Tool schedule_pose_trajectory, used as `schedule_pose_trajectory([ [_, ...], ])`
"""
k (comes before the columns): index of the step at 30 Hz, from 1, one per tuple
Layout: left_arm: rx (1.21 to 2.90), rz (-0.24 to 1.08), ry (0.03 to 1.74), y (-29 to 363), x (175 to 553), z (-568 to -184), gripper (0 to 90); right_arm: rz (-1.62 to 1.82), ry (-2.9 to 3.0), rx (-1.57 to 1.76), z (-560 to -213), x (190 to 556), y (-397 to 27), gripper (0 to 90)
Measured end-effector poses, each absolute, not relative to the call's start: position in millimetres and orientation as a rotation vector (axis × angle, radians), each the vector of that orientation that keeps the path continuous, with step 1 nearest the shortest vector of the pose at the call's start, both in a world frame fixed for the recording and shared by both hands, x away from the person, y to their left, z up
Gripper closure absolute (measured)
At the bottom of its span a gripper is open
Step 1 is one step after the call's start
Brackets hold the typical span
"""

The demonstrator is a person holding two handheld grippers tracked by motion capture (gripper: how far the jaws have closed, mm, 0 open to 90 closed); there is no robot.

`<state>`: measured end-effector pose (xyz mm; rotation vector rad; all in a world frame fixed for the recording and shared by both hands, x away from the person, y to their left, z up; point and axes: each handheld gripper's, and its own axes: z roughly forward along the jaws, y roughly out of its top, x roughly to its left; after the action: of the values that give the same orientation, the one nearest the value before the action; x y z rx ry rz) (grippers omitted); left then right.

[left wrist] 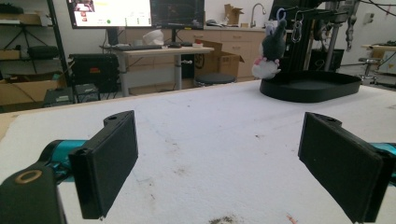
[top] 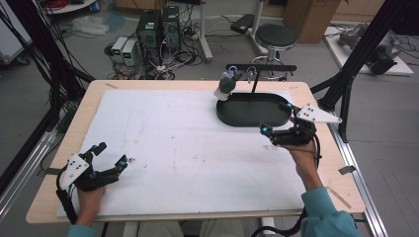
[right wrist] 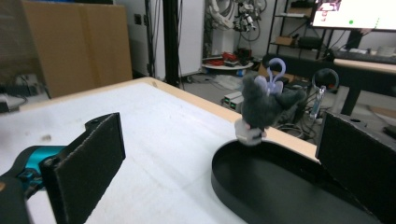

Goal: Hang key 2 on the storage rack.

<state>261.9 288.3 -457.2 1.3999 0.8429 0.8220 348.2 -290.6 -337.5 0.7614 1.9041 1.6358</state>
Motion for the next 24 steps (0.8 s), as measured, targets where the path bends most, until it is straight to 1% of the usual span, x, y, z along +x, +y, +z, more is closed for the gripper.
schedule_pose_trajectory([
  [5,1.402,0.822,0.84,288.1,261.9,-457.1,12.4,1.65,1.873,0.742,-362.5,331.1,-290.3,0.6],
  [14,1.403,0.826,0.837,288.1,261.4,-457.1,12.4,1.632,1.853,0.802,-402.8,315.4,-294.0,0.6],
  [17,1.403,0.826,0.837,288.1,261.3,-457.2,12.3,1.593,1.831,0.792,-417.1,308.6,-295.9,0.6],
  [24,1.403,0.828,0.837,287.8,261.3,-457.2,12.4,1.63,1.77,0.763,-447.7,295.6,-302.2,0.6],
])
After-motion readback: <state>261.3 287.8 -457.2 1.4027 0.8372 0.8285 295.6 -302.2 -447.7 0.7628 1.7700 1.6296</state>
